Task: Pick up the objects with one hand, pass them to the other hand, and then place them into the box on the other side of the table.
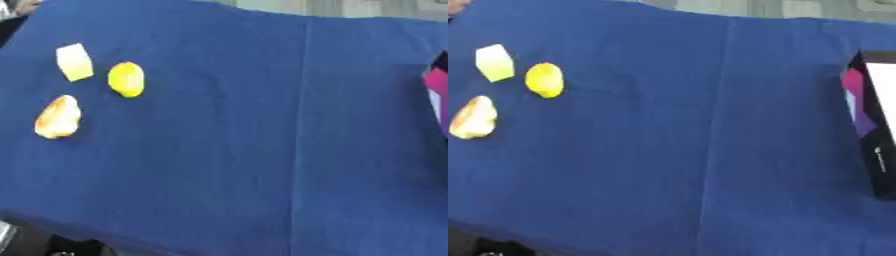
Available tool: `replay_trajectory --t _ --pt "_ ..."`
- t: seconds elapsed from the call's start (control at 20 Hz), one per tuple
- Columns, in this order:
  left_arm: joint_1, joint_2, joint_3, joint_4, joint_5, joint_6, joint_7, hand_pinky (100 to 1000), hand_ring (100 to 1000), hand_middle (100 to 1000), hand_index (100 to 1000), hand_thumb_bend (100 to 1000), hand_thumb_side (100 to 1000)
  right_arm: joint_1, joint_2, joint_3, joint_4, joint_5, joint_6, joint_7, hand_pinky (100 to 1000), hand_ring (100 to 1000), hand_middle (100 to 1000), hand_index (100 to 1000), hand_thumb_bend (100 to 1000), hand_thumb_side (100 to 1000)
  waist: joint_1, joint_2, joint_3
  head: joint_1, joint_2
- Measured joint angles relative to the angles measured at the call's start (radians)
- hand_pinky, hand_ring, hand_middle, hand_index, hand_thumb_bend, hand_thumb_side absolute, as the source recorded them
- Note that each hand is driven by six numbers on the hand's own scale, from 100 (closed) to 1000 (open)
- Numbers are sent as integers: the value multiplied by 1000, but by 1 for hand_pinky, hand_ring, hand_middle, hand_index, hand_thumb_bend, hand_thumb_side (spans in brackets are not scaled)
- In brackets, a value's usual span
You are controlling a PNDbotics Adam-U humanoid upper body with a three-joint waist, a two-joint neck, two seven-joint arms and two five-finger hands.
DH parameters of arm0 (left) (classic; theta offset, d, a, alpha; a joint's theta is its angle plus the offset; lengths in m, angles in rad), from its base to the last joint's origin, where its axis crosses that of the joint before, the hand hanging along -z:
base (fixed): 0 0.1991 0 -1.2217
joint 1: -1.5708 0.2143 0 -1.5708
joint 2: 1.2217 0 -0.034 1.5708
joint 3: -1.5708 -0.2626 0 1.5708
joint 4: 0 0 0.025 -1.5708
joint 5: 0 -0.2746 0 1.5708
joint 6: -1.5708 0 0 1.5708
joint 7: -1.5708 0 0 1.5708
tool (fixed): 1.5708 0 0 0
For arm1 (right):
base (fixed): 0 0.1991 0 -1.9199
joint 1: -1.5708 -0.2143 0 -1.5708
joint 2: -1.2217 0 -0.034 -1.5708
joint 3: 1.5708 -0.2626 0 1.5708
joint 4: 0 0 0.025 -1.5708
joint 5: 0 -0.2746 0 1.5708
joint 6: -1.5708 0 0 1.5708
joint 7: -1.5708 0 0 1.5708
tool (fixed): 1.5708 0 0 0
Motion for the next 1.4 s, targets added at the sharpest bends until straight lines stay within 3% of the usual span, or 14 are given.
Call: replay_trajectory --t 0.15,0.4,0.9,1.05,1.4 --pt "-57 -1 -11 55 -66 -27 -84 881 777 782 862 518 453 7 0 3 0 0 -7 2 933 1000 1000 1000 100 470 -2 0 0 -10 0" --pt "-129 -19 -30 130 -155 -69 -188 881 789 787 867 572 451 7 1 6 0 5 -17 4 932 1000 1000 1000 100 470 -12 0 0 -33 0" --pt "-197 -51 -34 237 -271 -110 -316 894 808 780 853 711 479 -4 6 14 0 27 -22 10 933 1000 1000 1000 100 470 -13 1 -9 -49 -6" --pt "-216 -60 -34 272 -303 -121 -361 893 815 781 849 757 435 -6 6 18 0 28 -25 12 933 1000 1000 1000 100 470 -13 1 -11 -48 -9" --pt "-262 -103 -26 358 -417 -131 -406 892 821 785 844 735 313 -7 7 24 0 35 -29 20 933 1000 1000 1000 100 470 -15 1 -11 -34 -10"
